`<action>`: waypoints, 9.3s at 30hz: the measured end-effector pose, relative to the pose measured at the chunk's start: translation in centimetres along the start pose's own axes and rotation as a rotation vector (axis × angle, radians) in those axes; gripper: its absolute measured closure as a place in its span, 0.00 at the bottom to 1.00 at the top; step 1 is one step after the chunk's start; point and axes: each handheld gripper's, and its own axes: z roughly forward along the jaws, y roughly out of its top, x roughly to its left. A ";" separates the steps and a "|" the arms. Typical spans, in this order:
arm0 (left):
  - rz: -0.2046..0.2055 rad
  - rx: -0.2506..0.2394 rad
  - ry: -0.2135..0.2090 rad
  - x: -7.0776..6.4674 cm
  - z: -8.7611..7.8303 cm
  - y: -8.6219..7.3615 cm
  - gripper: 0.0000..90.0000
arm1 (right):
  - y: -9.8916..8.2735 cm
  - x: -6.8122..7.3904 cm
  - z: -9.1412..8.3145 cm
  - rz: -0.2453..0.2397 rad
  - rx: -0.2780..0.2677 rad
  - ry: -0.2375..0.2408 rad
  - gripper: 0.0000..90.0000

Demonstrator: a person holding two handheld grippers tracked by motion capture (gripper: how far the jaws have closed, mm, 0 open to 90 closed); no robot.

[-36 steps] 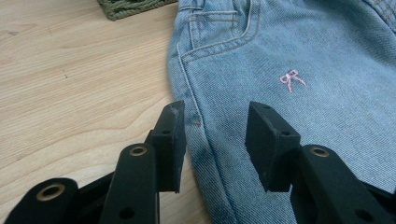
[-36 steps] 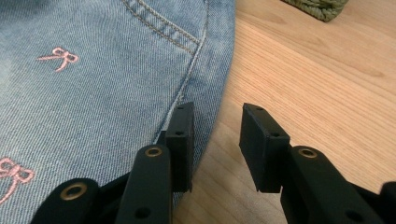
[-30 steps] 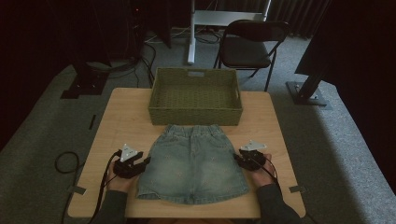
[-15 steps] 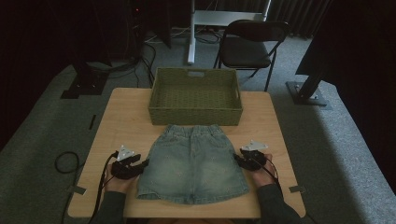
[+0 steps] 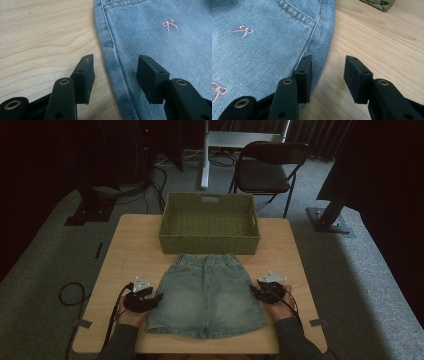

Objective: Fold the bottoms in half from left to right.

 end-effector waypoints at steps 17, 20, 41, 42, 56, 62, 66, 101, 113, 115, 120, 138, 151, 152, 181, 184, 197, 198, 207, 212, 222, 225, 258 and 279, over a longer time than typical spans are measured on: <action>-0.062 0.015 -0.093 0.0 0.0 0.1 0.88 | -0.1 0.0 0.0 0.001 -0.007 -0.001 0.64; -0.051 0.021 -0.095 -0.1 -0.1 0.2 0.93 | -0.1 0.0 0.0 0.002 -0.007 -0.003 0.63; -0.113 -0.088 -0.074 2.0 -3.3 0.9 0.94 | 0.5 1.4 -0.6 -0.033 -0.011 0.039 0.60; -0.102 -0.101 -0.080 1.8 -3.6 1.2 0.94 | 0.5 1.4 -0.6 -0.035 -0.011 0.038 0.60; -0.030 -0.155 -0.128 -0.3 -5.3 3.5 0.94 | 0.6 1.3 -0.8 -0.037 -0.017 0.034 0.60; 0.048 -0.173 -0.147 -2.2 -5.9 5.7 0.94 | 0.7 1.3 -0.9 -0.039 -0.017 0.035 0.60; 0.107 -0.179 -0.159 -3.8 -6.3 7.2 0.94 | 0.6 1.3 -0.9 -0.037 -0.017 0.035 0.60; 0.494 -0.112 -0.333 -19.5 -0.7 17.2 0.94 | 0.6 0.7 -1.5 -0.018 -0.039 0.007 0.61; 0.473 -0.118 -0.360 -18.1 -0.6 16.4 0.72 | 0.7 0.8 -1.7 -0.023 -0.042 0.006 0.61; 0.452 -0.121 -0.338 -17.1 -0.9 16.0 0.72 | 0.9 1.0 -1.8 -0.030 -0.049 0.007 0.61; 0.411 -0.099 -0.284 -14.7 -1.1 14.2 0.72 | 1.4 1.5 -2.3 -0.039 -0.063 0.010 0.60; 0.265 0.098 -0.294 -10.5 1.4 5.1 0.72 | 4.3 3.5 -3.4 -0.103 -0.129 0.030 0.60; 0.257 0.140 -0.354 -11.3 2.1 3.9 0.71 | 7.1 5.7 -2.6 -0.165 -0.133 0.068 0.59; 0.260 0.141 -0.367 -11.3 2.0 3.9 0.71 | 7.2 5.9 -2.5 -0.164 -0.133 0.073 0.58; 0.344 0.107 -0.420 -13.3 0.1 4.1 0.94 | 7.8 6.1 -2.0 -0.119 -0.027 0.108 0.55; 0.323 0.106 -0.386 -12.9 0.4 4.0 0.83 | 8.7 7.0 -1.2 -0.114 -0.022 0.111 0.49; 0.301 0.143 -0.407 -13.0 1.2 3.7 0.78 | 7.2 6.9 -1.3 -0.139 0.140 0.084 0.63; 0.310 0.142 -0.408 -13.1 1.2 3.8 0.85 | 6.9 6.6 -1.8 -0.134 0.136 0.098 0.67; 0.342 0.093 -0.456 -13.9 -0.4 4.6 0.98 | 4.6 5.4 -6.3 -0.099 0.074 0.116 0.79; 0.355 0.078 -0.519 -14.4 -1.1 4.8 0.98 | 3.6 5.1 -8.6 -0.058 0.040 0.132 0.80; 0.290 0.079 -0.421 -12.8 -0.1 4.9 0.82 | 0.1 4.6 -9.0 -0.035 0.121 0.273 0.64; 0.279 0.084 -0.390 -12.6 0.4 4.9 0.77 | 0.3 3.8 -9.7 0.005 0.029 0.289 0.56; 0.358 0.068 -0.416 -14.0 0.0 3.9 0.60 | 8.9 0.4 3.5 -0.019 -0.027 0.193 0.96; 0.375 0.062 -0.390 -14.3 0.4 3.4 0.46 | 5.3 -2.1 1.8 0.048 0.004 0.068 0.97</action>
